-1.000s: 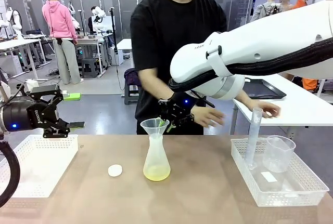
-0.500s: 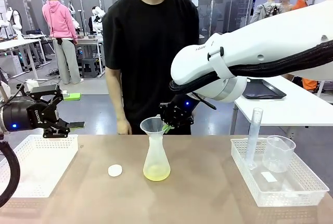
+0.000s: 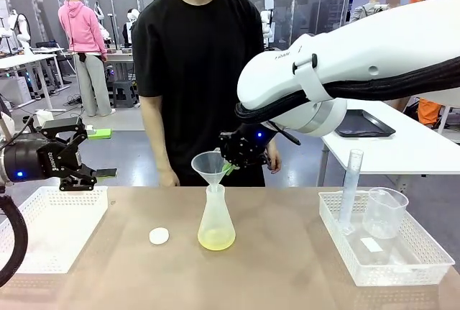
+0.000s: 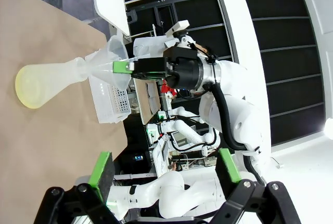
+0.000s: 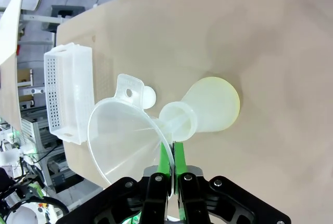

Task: Prepare the solutions needed for the experiment.
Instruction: Once the solution is in the Big flask , pick up the Plastic Funnel and place it back into the right Organizing basket.

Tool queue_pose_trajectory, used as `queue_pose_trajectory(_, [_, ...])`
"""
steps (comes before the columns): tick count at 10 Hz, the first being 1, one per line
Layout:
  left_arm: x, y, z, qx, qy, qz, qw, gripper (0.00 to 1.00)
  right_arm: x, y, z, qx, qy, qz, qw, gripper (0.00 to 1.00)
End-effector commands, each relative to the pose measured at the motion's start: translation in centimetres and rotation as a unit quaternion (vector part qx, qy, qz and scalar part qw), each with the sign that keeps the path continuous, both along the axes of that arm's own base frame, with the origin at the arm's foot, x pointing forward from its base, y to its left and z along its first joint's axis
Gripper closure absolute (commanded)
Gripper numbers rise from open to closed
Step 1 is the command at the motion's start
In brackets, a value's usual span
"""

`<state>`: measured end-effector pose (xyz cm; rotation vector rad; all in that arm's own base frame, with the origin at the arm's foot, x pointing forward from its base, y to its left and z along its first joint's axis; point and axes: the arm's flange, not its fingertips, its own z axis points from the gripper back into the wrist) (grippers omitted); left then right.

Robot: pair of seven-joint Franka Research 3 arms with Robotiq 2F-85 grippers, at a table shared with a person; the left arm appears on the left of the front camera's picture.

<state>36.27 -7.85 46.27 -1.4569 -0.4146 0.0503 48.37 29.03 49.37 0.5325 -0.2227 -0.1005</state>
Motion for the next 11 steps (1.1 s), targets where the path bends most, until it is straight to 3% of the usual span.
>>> queue_pose_trajectory(1, [0.0,-0.2,0.1,-0.011,0.001,0.001,1.000,0.00,-1.4,-0.6,0.5,0.016,-0.028,0.009,0.999,1.00])
queue_pose_trajectory(8, [0.0,-0.2,0.1,-0.011,0.001,0.001,1.000,0.00,-4.8,-3.8,6.7,0.047,-0.083,0.045,0.994,1.00])
queue_pose_trajectory(10, [0.0,-0.2,0.1,-0.011,0.001,0.001,1.000,0.00,-6.8,-7.5,7.9,0.039,-0.080,0.067,0.994,1.00])
queue_pose_trajectory(11, [0.0,-0.2,0.1,-0.011,0.001,0.001,1.000,0.00,-7.4,-9.9,8.0,0.029,-0.078,0.046,0.995,1.00])
